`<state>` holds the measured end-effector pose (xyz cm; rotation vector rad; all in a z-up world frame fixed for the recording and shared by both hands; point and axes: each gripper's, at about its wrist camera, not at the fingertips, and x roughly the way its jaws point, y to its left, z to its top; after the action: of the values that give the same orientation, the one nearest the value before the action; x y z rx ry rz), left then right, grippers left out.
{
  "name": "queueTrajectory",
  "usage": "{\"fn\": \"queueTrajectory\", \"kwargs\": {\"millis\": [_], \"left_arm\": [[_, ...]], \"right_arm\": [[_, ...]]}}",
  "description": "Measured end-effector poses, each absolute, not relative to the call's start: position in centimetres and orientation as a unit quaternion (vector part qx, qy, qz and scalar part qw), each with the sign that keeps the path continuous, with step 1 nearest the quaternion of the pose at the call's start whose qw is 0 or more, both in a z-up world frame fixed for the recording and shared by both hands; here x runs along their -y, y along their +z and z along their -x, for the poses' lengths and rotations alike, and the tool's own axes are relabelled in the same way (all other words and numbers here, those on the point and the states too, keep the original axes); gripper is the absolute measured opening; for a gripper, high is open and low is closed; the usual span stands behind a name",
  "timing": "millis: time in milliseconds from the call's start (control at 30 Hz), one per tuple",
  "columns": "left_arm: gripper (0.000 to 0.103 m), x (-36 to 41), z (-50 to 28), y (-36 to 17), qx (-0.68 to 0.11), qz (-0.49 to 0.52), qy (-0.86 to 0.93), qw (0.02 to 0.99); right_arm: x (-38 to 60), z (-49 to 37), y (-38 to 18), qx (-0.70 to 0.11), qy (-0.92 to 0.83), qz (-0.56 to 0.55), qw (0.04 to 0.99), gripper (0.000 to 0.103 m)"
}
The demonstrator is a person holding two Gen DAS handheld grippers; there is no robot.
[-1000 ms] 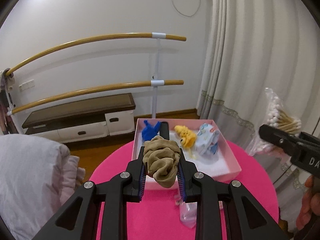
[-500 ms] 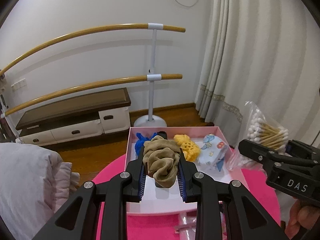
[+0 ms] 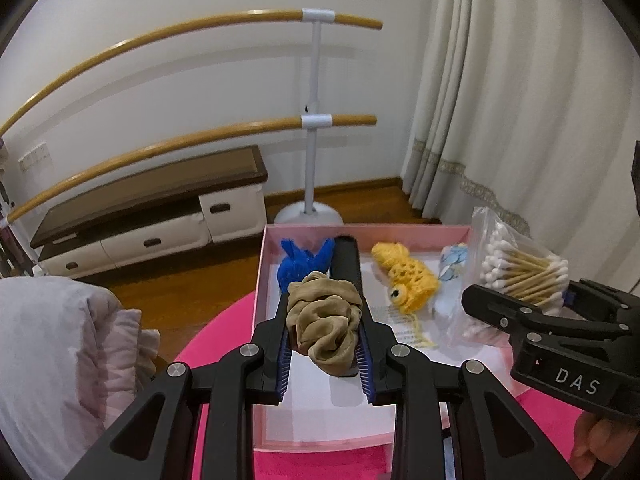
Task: Organize soft objects
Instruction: 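Carry the scrunchie and swab bag over the pink box and open both tools, then withdraw both tools from the box toward the remaining items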
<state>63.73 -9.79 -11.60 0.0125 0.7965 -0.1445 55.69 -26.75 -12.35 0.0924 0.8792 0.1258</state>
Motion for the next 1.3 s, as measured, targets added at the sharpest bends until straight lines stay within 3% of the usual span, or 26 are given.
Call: {"fn": "queueTrajectory", "kwargs": {"millis": [100,233,333,400,467,600,1300], "left_arm": [[0.028,10.1,-65.5,-12.4,-0.399,-0.008,-0.065,0.915],[0.051,10.3,-66.7,-12.9,-0.407,-0.009,-0.056,0.912],[0.064,10.6,-67.0,-12.8,-0.402,-0.013,-0.050,0.914],[0.070,10.6,-67.2,-12.5,-0.399,-0.013,-0.041,0.916],[0.079,10.4,-67.0,-12.2,-0.394,-0.008,-0.037,0.918],[0.102,9.8,-65.1,-11.4,-0.372,0.000,-0.021,0.928],[0.103,8.8,-47.5,-8.0,-0.282,-0.016,-0.002,0.959]], "right_arm": [[26.6,-56.1,-13.1,-0.433,0.059,-0.047,0.898,0.059],[26.8,-56.6,-13.3,-0.437,0.056,-0.053,0.896,0.064],[26.8,-56.6,-13.2,-0.435,0.051,-0.053,0.897,0.080],[27.0,-56.4,-13.1,-0.433,0.047,-0.055,0.899,0.085],[27.2,-56.2,-12.9,-0.430,0.041,-0.061,0.900,0.102],[27.8,-55.6,-12.1,-0.420,0.028,-0.072,0.904,0.103],[28.5,-43.1,-4.6,-0.312,0.031,-0.092,0.945,0.103]]}}
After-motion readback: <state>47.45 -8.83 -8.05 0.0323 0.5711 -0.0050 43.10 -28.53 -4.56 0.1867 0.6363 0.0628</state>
